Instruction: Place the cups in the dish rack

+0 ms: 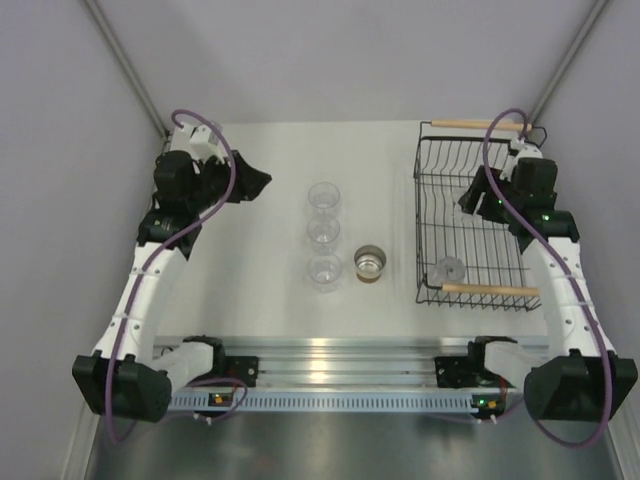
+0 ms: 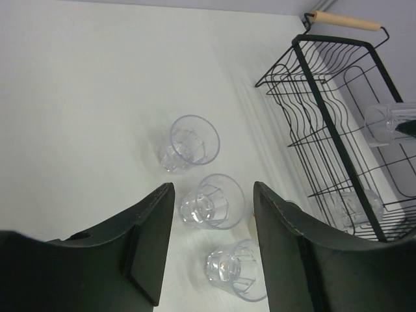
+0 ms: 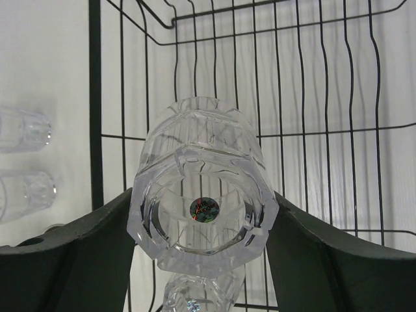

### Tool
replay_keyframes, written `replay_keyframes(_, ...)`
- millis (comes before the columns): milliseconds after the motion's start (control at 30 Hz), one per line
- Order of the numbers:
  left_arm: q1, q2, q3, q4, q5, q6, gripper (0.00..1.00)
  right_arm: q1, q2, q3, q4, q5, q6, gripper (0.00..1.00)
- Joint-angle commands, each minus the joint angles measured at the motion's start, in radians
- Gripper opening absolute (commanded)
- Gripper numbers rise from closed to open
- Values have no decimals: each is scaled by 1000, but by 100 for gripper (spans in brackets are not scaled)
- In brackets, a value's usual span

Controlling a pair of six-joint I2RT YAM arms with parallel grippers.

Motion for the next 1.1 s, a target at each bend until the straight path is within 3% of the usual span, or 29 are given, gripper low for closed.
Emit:
replay_keyframes(0,3,-49,-11,2,-66,70,58,46,43,43,-22,170,-31,0)
replay_keyframes(333,3,-64,-22,-2,-49,72,58,254,216,20,-19,342,-16,0)
replay_keyframes(1067,3,-60,-29,-9,-46,72,59,334,405,-26,50,348,18,0)
